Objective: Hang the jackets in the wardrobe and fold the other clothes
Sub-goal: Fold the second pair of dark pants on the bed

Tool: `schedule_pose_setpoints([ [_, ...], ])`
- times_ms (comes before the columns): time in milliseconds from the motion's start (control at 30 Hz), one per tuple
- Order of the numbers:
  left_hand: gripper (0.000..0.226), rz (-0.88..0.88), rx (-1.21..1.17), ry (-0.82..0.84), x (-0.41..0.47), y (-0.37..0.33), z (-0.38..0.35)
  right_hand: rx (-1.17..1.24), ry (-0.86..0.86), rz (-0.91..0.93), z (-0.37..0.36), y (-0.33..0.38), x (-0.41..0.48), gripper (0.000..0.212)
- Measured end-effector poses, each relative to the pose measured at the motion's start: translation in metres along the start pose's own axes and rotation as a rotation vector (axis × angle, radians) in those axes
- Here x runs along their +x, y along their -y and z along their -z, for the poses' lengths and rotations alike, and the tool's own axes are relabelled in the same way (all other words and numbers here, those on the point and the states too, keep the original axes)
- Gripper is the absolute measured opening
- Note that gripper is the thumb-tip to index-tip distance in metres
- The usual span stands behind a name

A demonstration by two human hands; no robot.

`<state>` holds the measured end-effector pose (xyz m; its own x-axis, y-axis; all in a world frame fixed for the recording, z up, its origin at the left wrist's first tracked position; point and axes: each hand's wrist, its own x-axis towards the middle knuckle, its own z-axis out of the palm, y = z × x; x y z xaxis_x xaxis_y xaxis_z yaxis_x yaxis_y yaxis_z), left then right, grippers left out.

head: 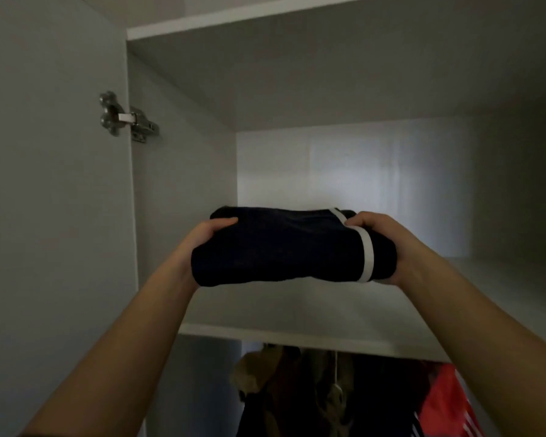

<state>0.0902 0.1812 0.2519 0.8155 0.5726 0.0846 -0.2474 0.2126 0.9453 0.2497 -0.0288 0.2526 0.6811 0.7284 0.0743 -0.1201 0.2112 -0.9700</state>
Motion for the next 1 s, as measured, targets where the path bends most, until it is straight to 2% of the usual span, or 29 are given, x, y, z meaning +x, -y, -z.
schedule_pose_setpoints([
  [133, 0.020, -0.054, 0.019, -0.013, 0.080, -0.028, 0.009, -0.027, -0.037, 0.041, -0.014, 0.028, 0.071, 0.012],
  [300, 0.040, -0.173, 0.116, -0.007, 0.175, -0.047, 0.016, -0.038, -0.048, 0.055, -0.019, 0.047, 0.165, 0.011],
  [400, 0.027, -0.181, 0.142, -0.015, 0.225, -0.066, 0.021, -0.050, -0.013, 0.114, -0.023, 0.054, 0.223, 0.012],
  [600, 0.016, -0.180, 0.208, -0.089, 0.336, -0.074, 0.043, 0.031, 0.029, 0.229, -0.022, 0.045, 0.337, 0.023],
  [700, 0.021, -0.090, 0.392, -0.169, 0.389, -0.032, 0.072, -0.052, 0.006, 0.071, -0.011, -0.002, 0.384, 0.013],
  [767, 0.030, -0.029, 0.507, -0.180, 0.409, 0.001, 0.092, -0.131, -0.002, -0.081, -0.002, -0.031, 0.407, 0.019],
  [800, 0.025, -0.018, 0.529, -0.167, 0.416, 0.009, 0.098, -0.147, -0.002, -0.118, 0.002, -0.038, 0.418, 0.025],
  [867, 0.011, -0.005, 0.549, -0.139, 0.432, 0.006, 0.101, -0.158, -0.009, -0.134, 0.007, -0.038, 0.432, 0.033],
  [1000, 0.025, 0.066, 0.582, -0.064, 0.463, -0.008, 0.101, -0.112, -0.054, -0.112, 0.010, -0.032, 0.449, 0.044],
])
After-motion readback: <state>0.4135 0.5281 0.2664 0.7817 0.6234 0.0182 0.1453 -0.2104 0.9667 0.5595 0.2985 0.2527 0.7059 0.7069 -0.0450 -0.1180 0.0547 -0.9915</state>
